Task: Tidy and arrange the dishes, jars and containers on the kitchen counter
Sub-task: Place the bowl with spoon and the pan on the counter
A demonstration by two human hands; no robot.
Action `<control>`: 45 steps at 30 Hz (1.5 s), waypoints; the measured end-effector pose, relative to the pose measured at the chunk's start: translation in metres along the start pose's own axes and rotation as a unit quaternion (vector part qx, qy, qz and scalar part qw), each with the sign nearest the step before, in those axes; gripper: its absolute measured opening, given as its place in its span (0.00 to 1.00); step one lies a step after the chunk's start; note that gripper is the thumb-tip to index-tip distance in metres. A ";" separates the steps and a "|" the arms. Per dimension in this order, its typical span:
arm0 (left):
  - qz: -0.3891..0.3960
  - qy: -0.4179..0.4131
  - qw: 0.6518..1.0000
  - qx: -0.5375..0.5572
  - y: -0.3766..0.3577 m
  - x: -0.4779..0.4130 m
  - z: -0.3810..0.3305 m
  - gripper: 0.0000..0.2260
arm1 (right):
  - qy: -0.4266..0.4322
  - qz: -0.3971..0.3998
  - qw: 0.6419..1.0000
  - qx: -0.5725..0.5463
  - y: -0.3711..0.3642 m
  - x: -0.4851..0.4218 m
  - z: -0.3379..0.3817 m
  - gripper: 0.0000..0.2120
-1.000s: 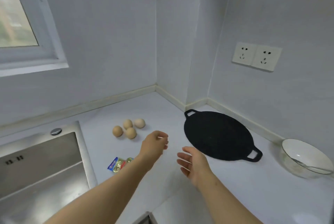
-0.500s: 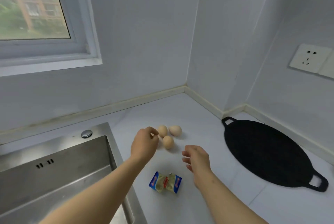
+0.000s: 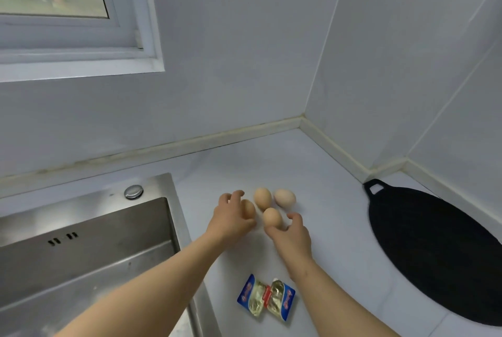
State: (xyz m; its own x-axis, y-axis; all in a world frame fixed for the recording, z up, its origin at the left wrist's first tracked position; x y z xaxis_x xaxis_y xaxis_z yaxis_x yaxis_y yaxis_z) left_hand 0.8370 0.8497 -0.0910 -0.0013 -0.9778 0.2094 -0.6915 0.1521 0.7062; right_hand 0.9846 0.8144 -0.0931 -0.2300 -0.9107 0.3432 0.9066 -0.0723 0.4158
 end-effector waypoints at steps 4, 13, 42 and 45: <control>0.003 -0.027 0.999 -0.041 -0.005 -0.008 0.001 0.30 | 0.026 -0.001 0.995 0.099 -0.011 -0.011 0.006 0.22; 0.002 -0.041 0.997 -0.069 -0.009 -0.013 0.004 0.26 | 0.021 -0.019 0.981 0.191 -0.017 -0.017 0.012 0.15; -0.010 -0.129 0.991 -0.029 -0.040 0.045 -0.068 0.22 | -0.036 -0.063 0.996 -0.052 0.061 0.033 -0.040 0.09; 0.023 -0.161 0.986 -0.026 -0.068 0.061 -0.104 0.24 | -0.053 -0.090 0.991 -0.078 0.108 0.050 -0.065 0.09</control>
State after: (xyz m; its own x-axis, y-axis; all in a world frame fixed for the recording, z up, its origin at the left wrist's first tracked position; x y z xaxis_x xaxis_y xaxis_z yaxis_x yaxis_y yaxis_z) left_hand 0.9593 0.7947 -0.0555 -0.2669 -0.9635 0.0213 -0.6469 0.1955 0.7370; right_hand 1.0938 0.7349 -0.0855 -0.4216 -0.8296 0.3660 0.8893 -0.2994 0.3457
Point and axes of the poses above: each hand's wrist, its own x-axis away from the middle knuckle, its own y-axis out of the back of the hand, z = x × y, the point moved 5 cm from there along -x, towards the middle knuckle, and after that the axes turned 3 degrees about -x, right-handed, at the moved point
